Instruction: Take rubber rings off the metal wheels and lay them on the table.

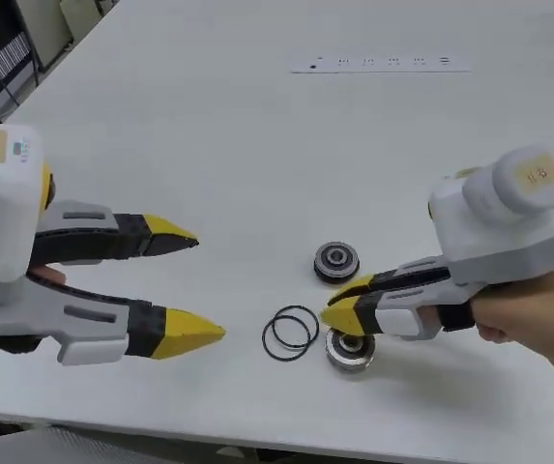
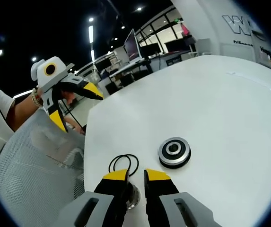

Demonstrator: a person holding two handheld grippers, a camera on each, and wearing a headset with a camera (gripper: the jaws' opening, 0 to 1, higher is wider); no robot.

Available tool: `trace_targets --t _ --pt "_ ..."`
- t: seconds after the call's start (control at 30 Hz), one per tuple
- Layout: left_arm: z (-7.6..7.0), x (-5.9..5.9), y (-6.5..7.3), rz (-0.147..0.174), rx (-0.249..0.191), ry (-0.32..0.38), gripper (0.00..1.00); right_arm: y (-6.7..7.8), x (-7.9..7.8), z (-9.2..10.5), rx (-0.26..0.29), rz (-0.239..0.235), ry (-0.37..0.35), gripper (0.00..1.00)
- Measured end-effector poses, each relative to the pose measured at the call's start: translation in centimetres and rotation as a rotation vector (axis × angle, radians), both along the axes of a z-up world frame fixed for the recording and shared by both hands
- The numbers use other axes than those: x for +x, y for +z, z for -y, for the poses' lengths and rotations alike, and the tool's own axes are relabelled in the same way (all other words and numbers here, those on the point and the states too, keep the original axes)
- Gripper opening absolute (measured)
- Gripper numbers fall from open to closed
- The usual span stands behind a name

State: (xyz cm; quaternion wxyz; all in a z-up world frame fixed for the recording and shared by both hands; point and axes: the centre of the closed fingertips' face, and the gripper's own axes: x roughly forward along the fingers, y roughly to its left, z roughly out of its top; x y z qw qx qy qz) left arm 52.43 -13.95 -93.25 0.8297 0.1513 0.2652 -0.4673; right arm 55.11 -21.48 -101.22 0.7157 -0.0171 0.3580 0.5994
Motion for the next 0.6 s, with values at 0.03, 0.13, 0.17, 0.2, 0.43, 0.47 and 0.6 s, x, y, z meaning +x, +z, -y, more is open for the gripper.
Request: trace_targets --t 0.03,0.13,0.17,0.2,0.43,0.47,0.6 --pt "0.1 0.2 0.1 0.001 -0.004 -0.001 0.53 0.0 0.2 0.2 -0.001 0.006 -0.005 0.10" --pt "0.4 0.6 0.4 0.007 -0.012 -0.004 0.52 -0.1 0.7 0.9 -0.008 0.025 -0.017 0.12" --pt "0.5 0.8 0.5 0.011 -0.015 -0.008 0.52 -0.2 0.8 1.1 -0.011 0.032 -0.022 0.12" --pt "0.6 1.0 0.6 0.013 -0.018 -0.010 0.52 -0.2 1.0 1.3 -0.014 0.039 -0.027 0.13" --pt "1.8 2.6 0.6 0.022 -0.024 -0.037 0.50 0.0 2.3 2.7 -0.021 0.095 -0.071 0.14" --pt "2.2 3.0 0.6 0.025 -0.029 -0.042 0.48 0.0 2.5 2.8 -0.020 0.100 -0.075 0.14" --pt "3.2 4.2 0.1 0.033 -0.016 -0.057 0.43 0.2 3.0 2.9 -0.011 0.121 -0.089 0.15"
